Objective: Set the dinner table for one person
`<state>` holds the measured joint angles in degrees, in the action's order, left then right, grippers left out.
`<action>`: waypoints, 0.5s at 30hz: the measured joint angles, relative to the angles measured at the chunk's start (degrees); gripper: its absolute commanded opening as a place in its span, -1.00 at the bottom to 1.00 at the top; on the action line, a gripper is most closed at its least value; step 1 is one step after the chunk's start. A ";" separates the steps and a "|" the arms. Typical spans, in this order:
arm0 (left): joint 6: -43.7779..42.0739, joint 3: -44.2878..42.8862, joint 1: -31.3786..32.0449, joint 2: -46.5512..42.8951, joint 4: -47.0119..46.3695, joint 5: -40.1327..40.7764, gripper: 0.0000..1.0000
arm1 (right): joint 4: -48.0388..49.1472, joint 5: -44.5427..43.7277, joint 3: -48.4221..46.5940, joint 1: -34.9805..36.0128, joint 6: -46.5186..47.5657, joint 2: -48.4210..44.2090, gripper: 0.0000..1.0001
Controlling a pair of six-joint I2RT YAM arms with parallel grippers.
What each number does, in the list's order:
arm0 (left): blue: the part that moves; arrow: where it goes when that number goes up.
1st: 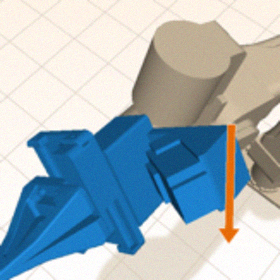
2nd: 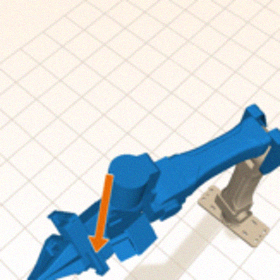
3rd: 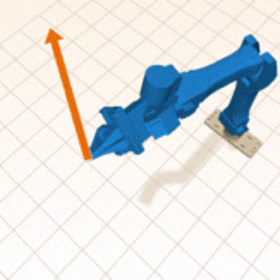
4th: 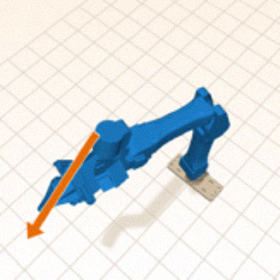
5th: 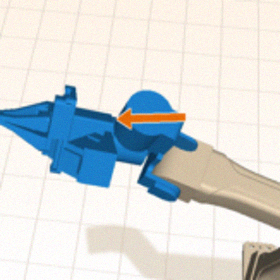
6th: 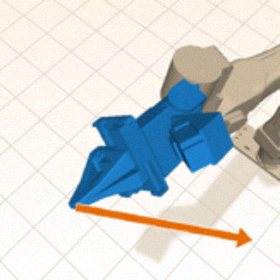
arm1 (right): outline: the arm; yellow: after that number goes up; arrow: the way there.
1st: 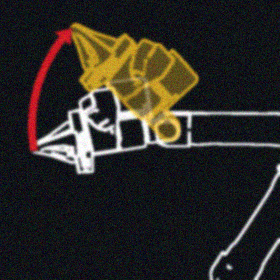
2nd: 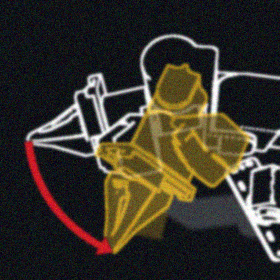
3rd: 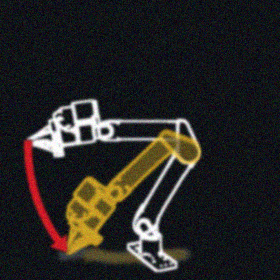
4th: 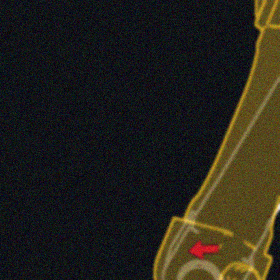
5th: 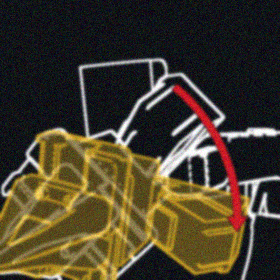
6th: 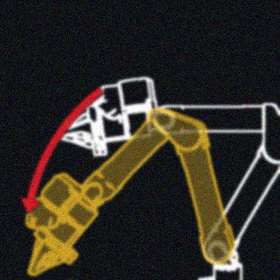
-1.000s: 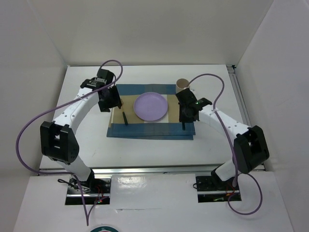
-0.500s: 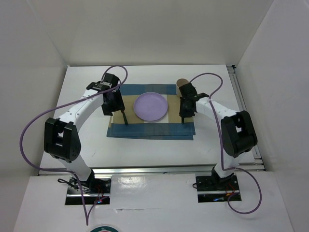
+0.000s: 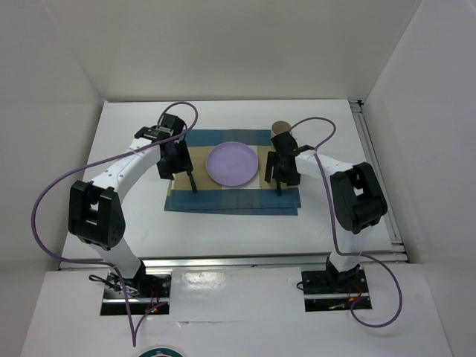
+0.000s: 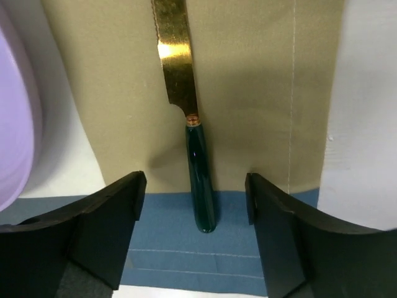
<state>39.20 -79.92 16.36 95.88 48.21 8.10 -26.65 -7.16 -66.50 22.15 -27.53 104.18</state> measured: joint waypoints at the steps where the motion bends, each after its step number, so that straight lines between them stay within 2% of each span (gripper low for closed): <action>1: -0.15 -0.28 0.00 0.00 0.55 -0.02 0.38 | -0.39 -0.63 -0.17 0.22 -0.22 -0.42 0.70; 3: -0.55 -1.22 -0.02 -0.17 1.62 -0.26 0.38 | -1.09 -2.08 -0.26 0.66 -0.76 -2.51 1.00; 8: -3.02 -2.43 0.00 -4.96 2.16 -0.68 0.44 | -4.07 -5.46 -0.35 -0.15 -1.97 -16.06 1.00; 15: -6.45 -4.87 0.46 -17.31 2.51 -3.02 0.49 | -8.96 -13.86 1.09 -8.04 -6.56 -33.81 1.00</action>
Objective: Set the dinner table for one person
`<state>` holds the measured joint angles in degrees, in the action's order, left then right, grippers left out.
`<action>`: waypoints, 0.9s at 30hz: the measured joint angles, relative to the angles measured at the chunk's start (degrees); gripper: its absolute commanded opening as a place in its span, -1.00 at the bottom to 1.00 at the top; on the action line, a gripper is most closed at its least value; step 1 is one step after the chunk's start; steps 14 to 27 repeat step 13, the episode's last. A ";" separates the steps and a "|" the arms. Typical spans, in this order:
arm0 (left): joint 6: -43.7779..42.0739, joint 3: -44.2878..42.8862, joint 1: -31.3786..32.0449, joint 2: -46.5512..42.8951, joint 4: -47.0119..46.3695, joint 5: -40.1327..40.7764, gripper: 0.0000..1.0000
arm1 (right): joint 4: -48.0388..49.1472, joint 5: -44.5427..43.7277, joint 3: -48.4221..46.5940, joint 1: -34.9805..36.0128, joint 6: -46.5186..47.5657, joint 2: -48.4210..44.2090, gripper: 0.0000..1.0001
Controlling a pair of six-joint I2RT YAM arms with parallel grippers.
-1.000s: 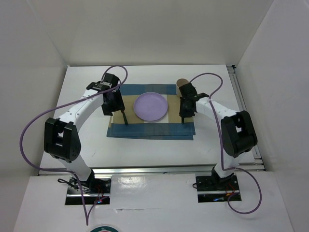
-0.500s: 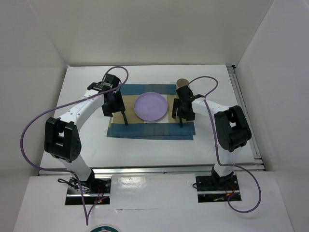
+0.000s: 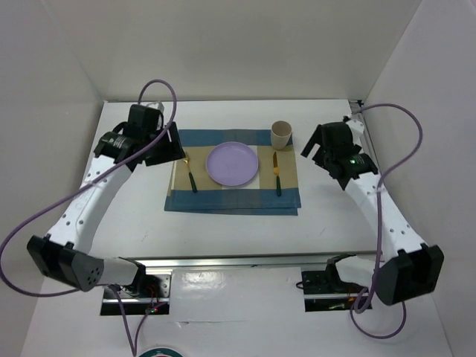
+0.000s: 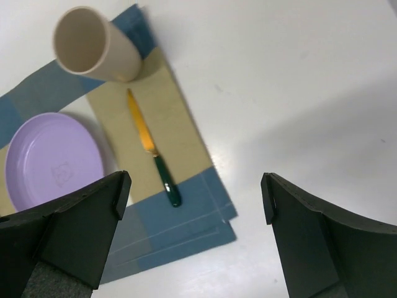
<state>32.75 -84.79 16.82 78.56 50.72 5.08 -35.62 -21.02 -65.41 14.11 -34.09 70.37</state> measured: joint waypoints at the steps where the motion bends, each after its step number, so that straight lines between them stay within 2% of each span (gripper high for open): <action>1: -0.24 0.04 0.04 -1.77 0.13 -0.31 0.51 | -0.92 -0.76 0.85 -0.68 -0.42 -1.90 1.00; 10: -2.84 2.60 0.17 -11.56 -0.17 0.92 0.54 | -9.05 -2.89 5.14 -5.14 -1.51 -11.23 1.00; 27: -2.93 2.67 0.17 -11.98 -0.20 1.09 0.54 | -10.03 -2.97 6.64 -5.66 -1.36 -13.11 1.00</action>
